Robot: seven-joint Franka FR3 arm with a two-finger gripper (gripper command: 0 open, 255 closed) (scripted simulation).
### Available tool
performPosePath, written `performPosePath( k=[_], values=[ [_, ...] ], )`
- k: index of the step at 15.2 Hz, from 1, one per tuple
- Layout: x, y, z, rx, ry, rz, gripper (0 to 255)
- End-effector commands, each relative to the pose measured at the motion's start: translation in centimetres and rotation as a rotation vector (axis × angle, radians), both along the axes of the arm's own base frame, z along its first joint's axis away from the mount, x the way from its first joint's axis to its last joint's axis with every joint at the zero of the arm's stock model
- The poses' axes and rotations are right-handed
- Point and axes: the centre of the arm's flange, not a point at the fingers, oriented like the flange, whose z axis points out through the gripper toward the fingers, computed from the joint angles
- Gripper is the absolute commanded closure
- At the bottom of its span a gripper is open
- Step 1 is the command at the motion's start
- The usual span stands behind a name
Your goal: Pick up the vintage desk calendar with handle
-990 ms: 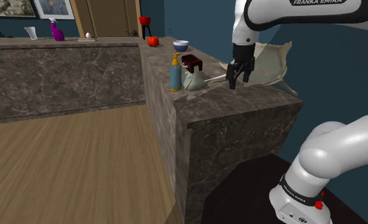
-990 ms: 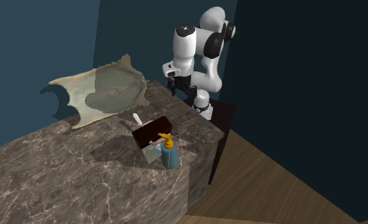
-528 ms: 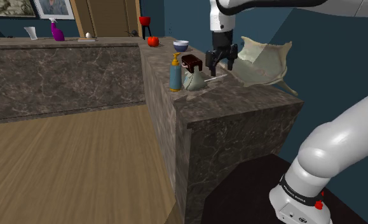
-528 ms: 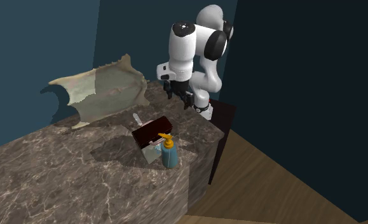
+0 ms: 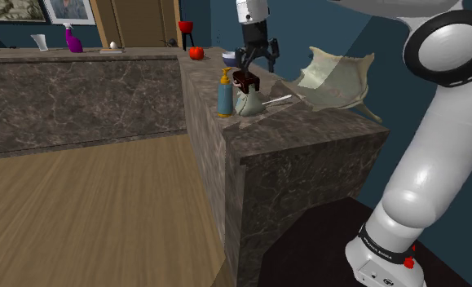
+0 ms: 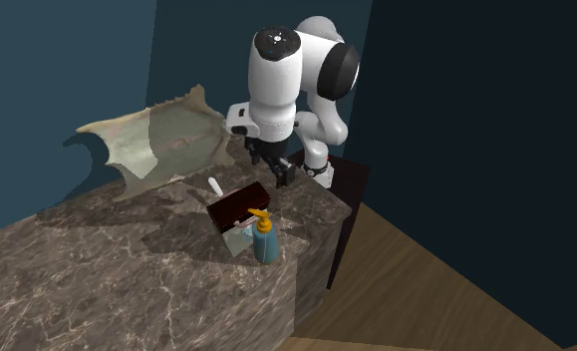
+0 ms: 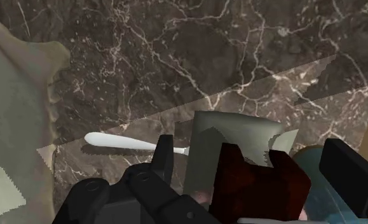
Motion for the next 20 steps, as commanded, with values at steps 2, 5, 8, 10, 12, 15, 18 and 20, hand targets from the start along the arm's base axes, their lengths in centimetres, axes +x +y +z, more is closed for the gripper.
performPosePath(
  k=[2,5,8,10,12,15,18,20],
  values=[
    [3.6,0.3,0.9,-0.020,0.005,-0.051,0],
    [3.6,0.3,-0.7,-0.020,0.005,-0.051,0],
    [3.6,0.3,-2.3,-0.020,0.005,-0.051,0],
    [3.6,0.3,-3.1,-0.020,0.005,-0.051,0],
    [3.6,0.3,-3.2,-0.020,0.005,-0.051,255],
    [3.6,0.3,-3.2,-0.019,0.005,-0.051,255],
    [3.6,0.3,-3.2,-0.019,0.005,-0.051,255],
    [3.6,0.3,-3.2,-0.019,0.005,-0.051,255]
  ],
)
